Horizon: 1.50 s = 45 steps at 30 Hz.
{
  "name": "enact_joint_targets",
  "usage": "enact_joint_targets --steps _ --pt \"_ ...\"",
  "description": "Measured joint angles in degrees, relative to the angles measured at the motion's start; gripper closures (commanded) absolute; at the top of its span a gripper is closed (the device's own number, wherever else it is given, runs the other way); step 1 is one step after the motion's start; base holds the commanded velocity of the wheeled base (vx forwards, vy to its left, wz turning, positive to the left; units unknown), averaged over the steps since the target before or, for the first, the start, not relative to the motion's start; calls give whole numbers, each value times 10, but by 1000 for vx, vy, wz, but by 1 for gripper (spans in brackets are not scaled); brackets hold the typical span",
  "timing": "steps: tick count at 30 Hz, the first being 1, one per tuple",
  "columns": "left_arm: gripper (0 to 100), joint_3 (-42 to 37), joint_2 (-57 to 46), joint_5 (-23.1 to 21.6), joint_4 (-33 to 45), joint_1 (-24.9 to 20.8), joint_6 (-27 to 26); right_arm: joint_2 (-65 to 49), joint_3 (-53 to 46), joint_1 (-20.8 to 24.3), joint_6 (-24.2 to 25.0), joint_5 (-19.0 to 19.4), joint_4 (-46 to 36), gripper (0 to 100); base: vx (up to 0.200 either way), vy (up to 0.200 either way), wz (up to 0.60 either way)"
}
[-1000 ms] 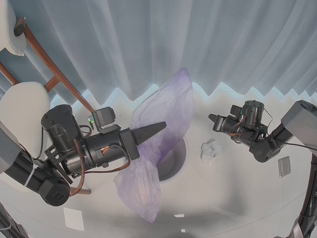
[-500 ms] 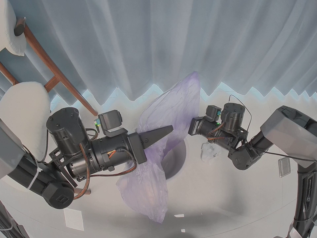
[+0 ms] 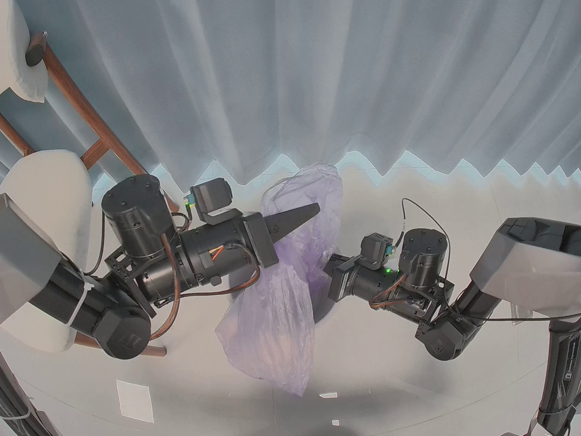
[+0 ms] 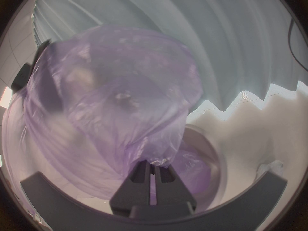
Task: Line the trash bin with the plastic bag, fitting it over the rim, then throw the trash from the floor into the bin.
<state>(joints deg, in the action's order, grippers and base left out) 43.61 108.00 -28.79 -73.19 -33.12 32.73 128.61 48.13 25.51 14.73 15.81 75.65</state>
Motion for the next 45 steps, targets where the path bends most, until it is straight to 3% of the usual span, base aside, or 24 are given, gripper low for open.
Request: enact_joint_targets --steps 11,20,26,30,35,40,45 --pt "100 89 50 -10 44 5 3 8 -42 38 3 -37 26 100 0 0 0" --pt "100 132 63 -10 73 13 2 -9 -76 -59 14 -54 31 100 0 0 0" --pt "100 159 72 -10 79 15 2 -40 -166 -81 25 -54 43 100 0 0 0" --pt "100 176 78 -10 85 16 2 -49 -240 -44 45 -57 94 100 0 0 0" --pt "100 192 85 -10 90 16 2 -44 -282 53 77 -88 126 100 0 0 0" --pt "100 199 88 -10 92 17 2 -24 -275 142 129 -146 133 100 0 0 0" --pt "100 202 89 -9 92 17 1 13 -229 202 160 -186 133 100 0 0 0"
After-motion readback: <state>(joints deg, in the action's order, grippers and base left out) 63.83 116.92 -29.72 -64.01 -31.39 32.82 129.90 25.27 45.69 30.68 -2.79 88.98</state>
